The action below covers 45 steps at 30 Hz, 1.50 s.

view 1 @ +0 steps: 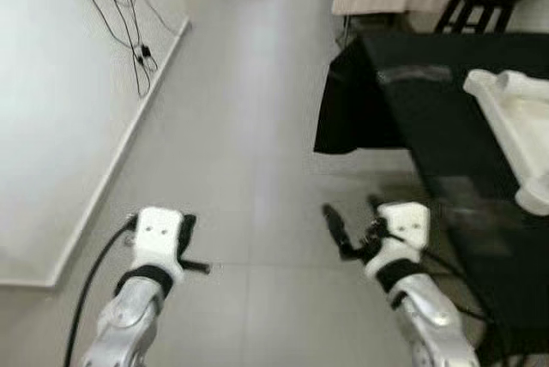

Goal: Building children table

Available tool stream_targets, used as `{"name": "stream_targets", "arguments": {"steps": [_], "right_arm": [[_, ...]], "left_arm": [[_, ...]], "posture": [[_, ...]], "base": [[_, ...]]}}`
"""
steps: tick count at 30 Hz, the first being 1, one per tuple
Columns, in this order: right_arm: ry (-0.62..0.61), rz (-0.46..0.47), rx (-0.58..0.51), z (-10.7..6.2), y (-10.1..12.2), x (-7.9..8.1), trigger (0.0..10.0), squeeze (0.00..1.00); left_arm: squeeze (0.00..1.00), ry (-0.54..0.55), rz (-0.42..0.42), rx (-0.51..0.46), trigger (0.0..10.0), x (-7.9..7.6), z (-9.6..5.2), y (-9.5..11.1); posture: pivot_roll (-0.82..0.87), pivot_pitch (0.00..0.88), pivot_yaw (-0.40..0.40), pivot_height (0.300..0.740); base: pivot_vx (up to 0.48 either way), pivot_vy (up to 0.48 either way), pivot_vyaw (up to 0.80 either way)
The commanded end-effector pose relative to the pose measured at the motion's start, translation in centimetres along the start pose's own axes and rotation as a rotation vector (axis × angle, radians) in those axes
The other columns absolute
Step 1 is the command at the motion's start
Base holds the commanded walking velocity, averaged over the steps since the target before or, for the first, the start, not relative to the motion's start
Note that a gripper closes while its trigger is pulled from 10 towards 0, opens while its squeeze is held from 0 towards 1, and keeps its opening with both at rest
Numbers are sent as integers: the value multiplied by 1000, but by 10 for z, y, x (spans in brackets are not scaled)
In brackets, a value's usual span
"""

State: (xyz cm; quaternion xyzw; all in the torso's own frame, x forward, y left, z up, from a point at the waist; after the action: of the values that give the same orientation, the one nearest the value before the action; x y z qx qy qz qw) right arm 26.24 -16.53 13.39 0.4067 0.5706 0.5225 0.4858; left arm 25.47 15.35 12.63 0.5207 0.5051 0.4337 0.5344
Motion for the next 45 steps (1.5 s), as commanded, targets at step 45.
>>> {"name": "stream_targets", "arguments": {"steps": [45], "right_arm": [[-3, 12, 51, 10, -6, -1, 10000, 0]], "left_arm": [[0, -141, -22, 22, 10000, -12, 2, -5]], "posture": [[-13, 143, 22, 740]], "base": [[205, 0, 53]]}}
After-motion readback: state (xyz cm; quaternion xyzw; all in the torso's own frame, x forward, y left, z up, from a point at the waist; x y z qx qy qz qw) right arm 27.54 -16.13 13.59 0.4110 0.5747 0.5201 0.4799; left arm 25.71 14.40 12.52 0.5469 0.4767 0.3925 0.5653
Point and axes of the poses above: a point about 5 cm out from each wrist's last joint towards the gripper, its own z axis pointing out of the wrist towards the gripper, its own y axis along the axis of the wrist's last joint, x = y × z, the point moved 1 cm from there along z, pointing out of the wrist towards the gripper, and after that the axes turned 7 degrees about -z, right-handed, at the moved point
